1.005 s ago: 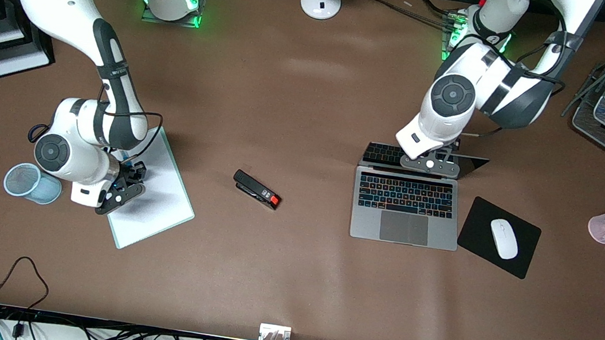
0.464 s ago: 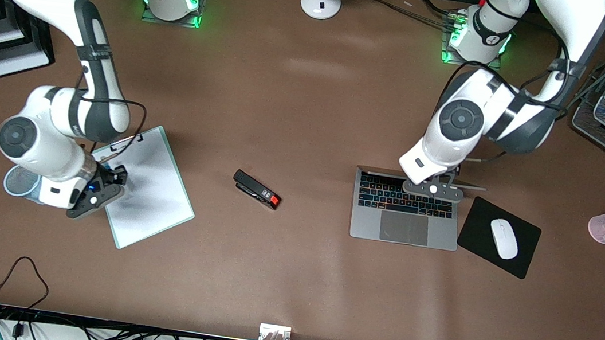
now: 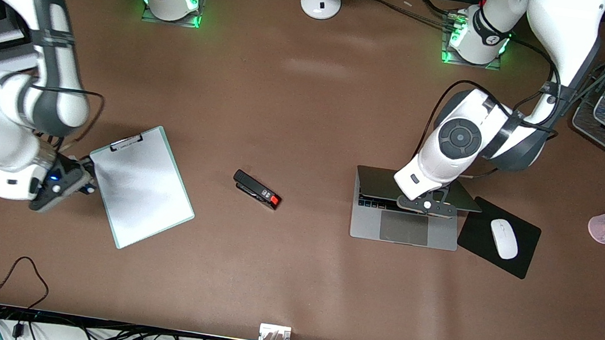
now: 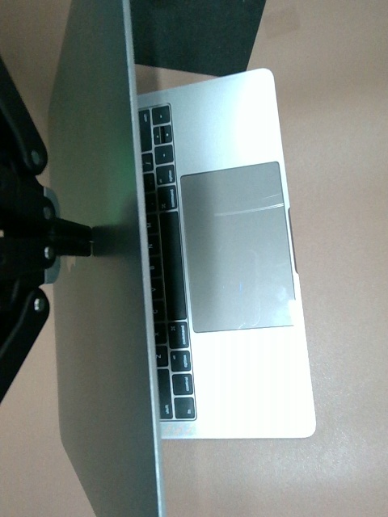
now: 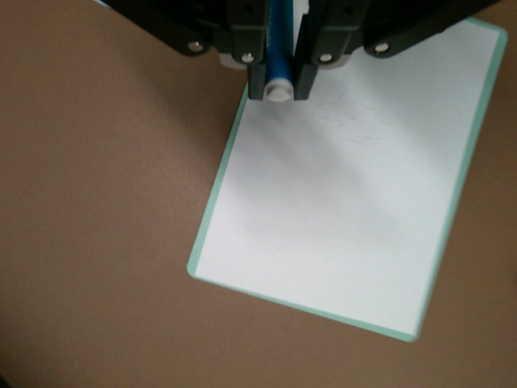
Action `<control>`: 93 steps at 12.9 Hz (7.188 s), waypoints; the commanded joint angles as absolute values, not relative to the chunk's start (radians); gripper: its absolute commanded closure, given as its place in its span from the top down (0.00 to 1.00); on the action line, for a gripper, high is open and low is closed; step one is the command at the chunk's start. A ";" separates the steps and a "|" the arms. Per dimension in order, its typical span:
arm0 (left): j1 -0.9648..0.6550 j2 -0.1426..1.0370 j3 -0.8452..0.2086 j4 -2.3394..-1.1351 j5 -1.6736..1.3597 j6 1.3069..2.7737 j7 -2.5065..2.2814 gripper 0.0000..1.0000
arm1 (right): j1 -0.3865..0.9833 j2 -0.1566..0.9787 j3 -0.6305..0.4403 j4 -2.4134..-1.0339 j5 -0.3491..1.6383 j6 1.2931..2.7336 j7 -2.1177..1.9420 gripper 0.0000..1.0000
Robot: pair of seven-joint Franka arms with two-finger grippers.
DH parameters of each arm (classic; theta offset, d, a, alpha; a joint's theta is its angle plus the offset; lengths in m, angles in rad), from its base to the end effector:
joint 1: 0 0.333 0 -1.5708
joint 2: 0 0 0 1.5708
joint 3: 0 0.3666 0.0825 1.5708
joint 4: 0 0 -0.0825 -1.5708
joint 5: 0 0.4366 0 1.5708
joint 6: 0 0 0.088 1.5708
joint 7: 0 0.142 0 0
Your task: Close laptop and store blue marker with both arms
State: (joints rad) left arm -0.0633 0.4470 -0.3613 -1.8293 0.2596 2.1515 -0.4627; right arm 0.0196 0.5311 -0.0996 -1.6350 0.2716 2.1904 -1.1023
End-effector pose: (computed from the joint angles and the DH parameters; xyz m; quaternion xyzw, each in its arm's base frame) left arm 0.6427 -0.2557 0.2731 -0.9977 0.0445 0.0276 0.0437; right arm 0.7568 -0.0349 0.2938 -0.9009 -0.4250 -0.0601 0.0636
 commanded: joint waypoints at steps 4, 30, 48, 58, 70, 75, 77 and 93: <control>-0.060 0.547 -0.348 -1.737 0.290 2.191 -0.457 0.00 | -0.089 0.515 -0.089 -1.504 0.446 1.993 -1.420 0.00; -0.061 0.736 -0.316 -1.683 0.405 2.430 -0.474 0.00 | -0.445 0.729 -0.086 -1.401 1.000 1.675 -2.312 1.00; -0.057 0.541 -0.417 -1.375 0.370 1.780 -0.414 1.00 | -0.221 0.523 -0.091 -1.281 0.540 1.605 -1.124 1.00; 0.021 0.376 -0.381 -1.251 0.048 1.528 -0.364 1.00 | 0.012 0.365 -0.087 -1.292 0.123 1.416 -0.407 1.00; 0.070 0.031 -0.032 -1.574 -0.096 1.506 0.112 1.00 | 0.104 -0.036 -0.087 -1.713 -0.020 1.612 -0.198 1.00; 0.106 -0.017 -0.031 -1.646 -0.077 1.519 0.101 1.00 | 0.103 -0.058 -0.089 -1.711 -0.046 1.629 -0.199 1.00; 0.097 -0.021 -0.031 -1.675 -0.069 1.538 0.100 1.00 | 0.094 -0.042 -0.092 -1.669 -0.031 1.654 -0.174 1.00; 0.029 -0.017 0.008 -1.706 0.006 1.632 -0.060 1.00 | 0.101 -0.015 -0.089 -1.654 0.032 1.692 -0.018 1.00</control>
